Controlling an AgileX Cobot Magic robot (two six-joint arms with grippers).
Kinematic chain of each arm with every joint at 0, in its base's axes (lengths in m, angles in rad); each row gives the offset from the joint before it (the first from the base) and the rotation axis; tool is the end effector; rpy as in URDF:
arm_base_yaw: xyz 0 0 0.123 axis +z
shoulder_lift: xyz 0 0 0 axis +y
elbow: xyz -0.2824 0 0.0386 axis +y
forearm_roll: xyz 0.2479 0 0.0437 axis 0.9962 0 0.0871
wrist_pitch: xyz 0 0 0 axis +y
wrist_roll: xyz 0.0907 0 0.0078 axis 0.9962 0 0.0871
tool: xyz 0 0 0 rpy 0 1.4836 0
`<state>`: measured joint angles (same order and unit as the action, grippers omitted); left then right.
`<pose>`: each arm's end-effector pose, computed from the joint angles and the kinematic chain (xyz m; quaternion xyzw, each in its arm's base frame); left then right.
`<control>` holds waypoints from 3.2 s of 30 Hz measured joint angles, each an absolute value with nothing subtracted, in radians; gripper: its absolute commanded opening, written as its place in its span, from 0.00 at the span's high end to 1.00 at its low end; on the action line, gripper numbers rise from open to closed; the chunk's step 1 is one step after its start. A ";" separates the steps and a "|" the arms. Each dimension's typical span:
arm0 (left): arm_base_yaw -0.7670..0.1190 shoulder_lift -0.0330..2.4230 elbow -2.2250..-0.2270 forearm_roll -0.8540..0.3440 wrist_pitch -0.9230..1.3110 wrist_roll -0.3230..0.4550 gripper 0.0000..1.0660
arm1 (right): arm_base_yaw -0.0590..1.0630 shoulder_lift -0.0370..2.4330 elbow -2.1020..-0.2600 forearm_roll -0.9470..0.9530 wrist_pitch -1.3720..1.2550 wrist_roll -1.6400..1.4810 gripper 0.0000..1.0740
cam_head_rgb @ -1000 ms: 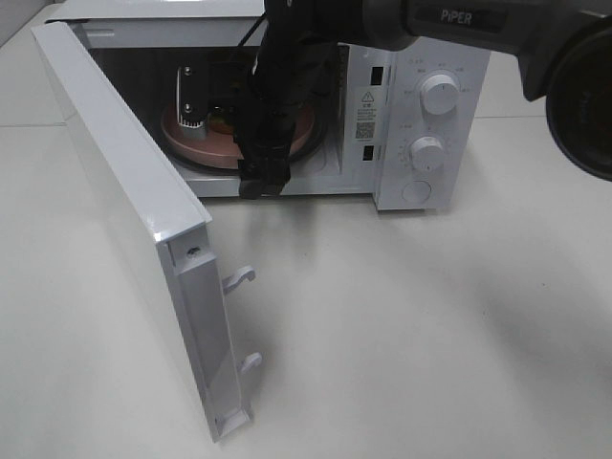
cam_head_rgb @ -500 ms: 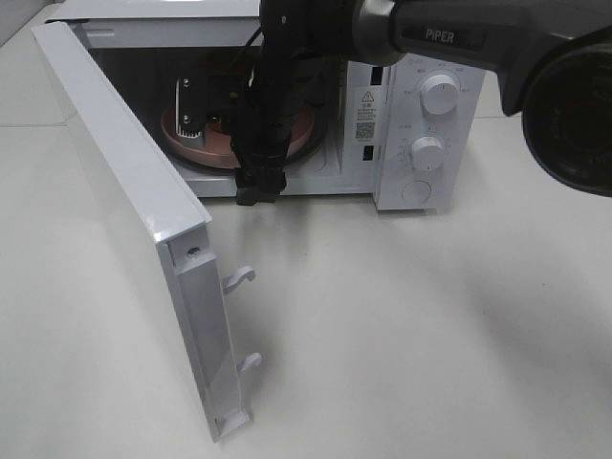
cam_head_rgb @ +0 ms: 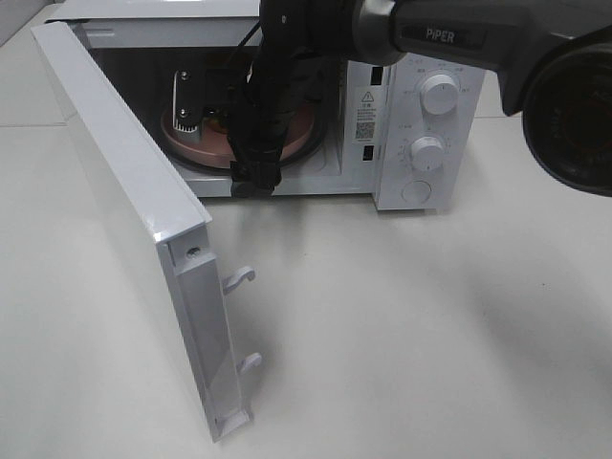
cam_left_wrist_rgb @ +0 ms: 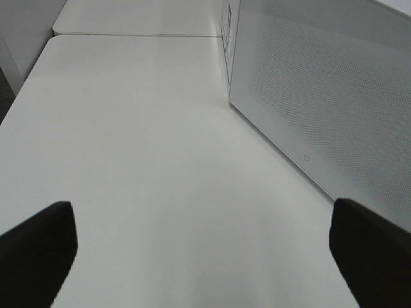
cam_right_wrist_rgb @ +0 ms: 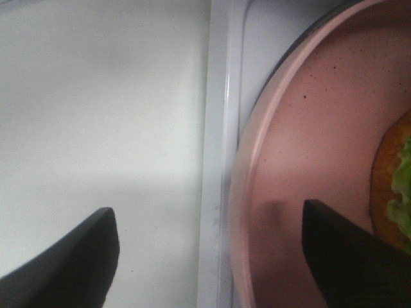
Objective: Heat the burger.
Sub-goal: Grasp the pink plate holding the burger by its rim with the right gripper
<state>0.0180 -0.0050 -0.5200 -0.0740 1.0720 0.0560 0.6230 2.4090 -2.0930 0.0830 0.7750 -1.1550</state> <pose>-0.0085 -0.0061 0.2819 0.0182 0.8489 -0.0174 0.5280 0.4304 0.3158 0.1710 -0.7320 0.6203 -0.0386 0.2792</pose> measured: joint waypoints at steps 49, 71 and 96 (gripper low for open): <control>0.018 -0.005 -0.520 -0.074 1.072 0.056 0.06 | 0.623 2.465 -2.093 0.030 0.549 -1.096 0.29; 0.018 -0.005 -0.520 -0.074 1.072 0.056 0.06 | 0.623 2.480 -2.093 0.033 0.551 -1.096 0.29; 0.018 -0.005 -0.520 -0.074 1.072 0.056 0.06 | 0.623 2.523 -2.105 0.106 0.548 -1.096 0.37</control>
<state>0.0180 -0.0050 -0.5200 -0.0740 1.0720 0.0560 0.6230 2.5230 -2.1050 0.1060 0.5480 -1.0960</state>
